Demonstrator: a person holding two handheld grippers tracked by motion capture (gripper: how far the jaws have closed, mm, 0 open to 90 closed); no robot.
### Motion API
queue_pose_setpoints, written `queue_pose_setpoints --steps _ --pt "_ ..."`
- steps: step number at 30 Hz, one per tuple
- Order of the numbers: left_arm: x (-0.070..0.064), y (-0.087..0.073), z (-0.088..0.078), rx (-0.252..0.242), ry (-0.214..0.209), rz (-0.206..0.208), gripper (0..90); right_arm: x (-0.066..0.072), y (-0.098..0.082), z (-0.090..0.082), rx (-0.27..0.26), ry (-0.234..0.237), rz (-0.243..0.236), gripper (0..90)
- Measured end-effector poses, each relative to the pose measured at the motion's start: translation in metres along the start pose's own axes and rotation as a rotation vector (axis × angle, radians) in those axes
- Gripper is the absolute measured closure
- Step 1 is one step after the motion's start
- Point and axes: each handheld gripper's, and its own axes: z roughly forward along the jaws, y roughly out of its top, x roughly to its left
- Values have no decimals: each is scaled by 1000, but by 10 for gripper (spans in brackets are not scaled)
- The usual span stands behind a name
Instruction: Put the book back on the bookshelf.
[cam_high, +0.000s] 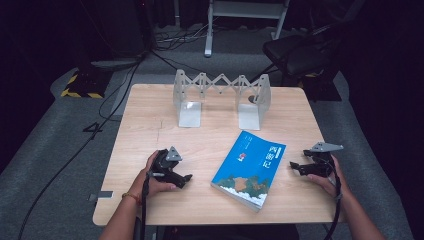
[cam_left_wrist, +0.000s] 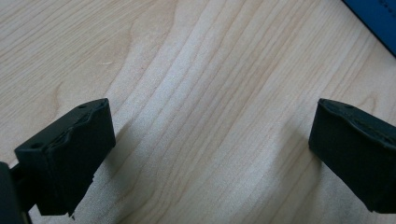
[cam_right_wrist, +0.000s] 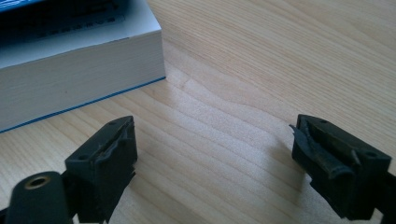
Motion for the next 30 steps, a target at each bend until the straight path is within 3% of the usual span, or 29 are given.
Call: queue_pose_setpoints --steps 11,16,20,21,24,25,27,30 --pt "-1 -1 -1 -1 15 -5 12 0 1 0 11 6 -5 134" --pt "-1 -1 -1 -1 21 -14 13 3 4 -6 60 26 -57 158" --pt "0 -2 -2 1 45 -31 13 13 7 -5 82 70 -94 179" --pt "0 -1 -3 11 59 -27 13 20 9 -7 85 74 -132 193" --pt "-2 0 -4 20 67 -15 13 26 12 -10 79 99 -150 204" --pt "-2 0 -4 19 61 0 14 28 14 -11 71 106 -149 204" --pt "-1 0 -3 20 24 -21 14 35 17 -13 62 125 -160 204" --pt "-2 -1 -2 20 21 -17 5 43 20 -10 81 136 -188 211"
